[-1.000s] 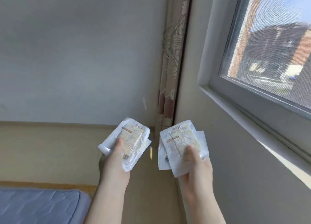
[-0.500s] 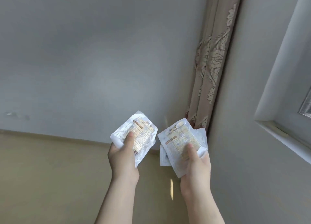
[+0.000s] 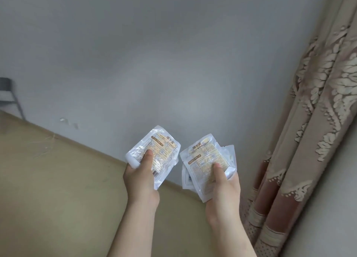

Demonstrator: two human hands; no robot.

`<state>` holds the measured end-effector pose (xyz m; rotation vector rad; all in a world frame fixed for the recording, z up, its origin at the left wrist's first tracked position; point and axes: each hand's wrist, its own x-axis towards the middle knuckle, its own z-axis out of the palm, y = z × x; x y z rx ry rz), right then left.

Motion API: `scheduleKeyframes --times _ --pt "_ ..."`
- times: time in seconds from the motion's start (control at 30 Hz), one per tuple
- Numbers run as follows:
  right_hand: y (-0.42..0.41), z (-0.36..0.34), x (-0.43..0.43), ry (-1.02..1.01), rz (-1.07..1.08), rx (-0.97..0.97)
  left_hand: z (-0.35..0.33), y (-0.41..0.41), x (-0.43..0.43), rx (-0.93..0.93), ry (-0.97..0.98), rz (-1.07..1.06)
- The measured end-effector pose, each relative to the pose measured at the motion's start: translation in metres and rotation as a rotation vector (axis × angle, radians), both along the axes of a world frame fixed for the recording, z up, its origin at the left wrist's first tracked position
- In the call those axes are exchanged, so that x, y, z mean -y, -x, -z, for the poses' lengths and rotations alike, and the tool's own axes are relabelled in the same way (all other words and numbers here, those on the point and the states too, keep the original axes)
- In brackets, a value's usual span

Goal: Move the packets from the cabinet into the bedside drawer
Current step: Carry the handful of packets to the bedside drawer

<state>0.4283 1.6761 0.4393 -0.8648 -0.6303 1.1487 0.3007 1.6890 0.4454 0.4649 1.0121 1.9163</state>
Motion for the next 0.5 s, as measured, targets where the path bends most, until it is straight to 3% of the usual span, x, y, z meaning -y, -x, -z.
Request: scheduleKeyframes --times 0.23,0.5 --pt "0.022 0.003 -0.146 0.03 -0.238 -0.003 0.012 0.019 -0.11 0.018 0.064 -0.203" --pt "0.126 0.042 -0.244 0.163 -0.614 0.036 0.059 0.112 -0.177 0.114 0.148 -0.542"
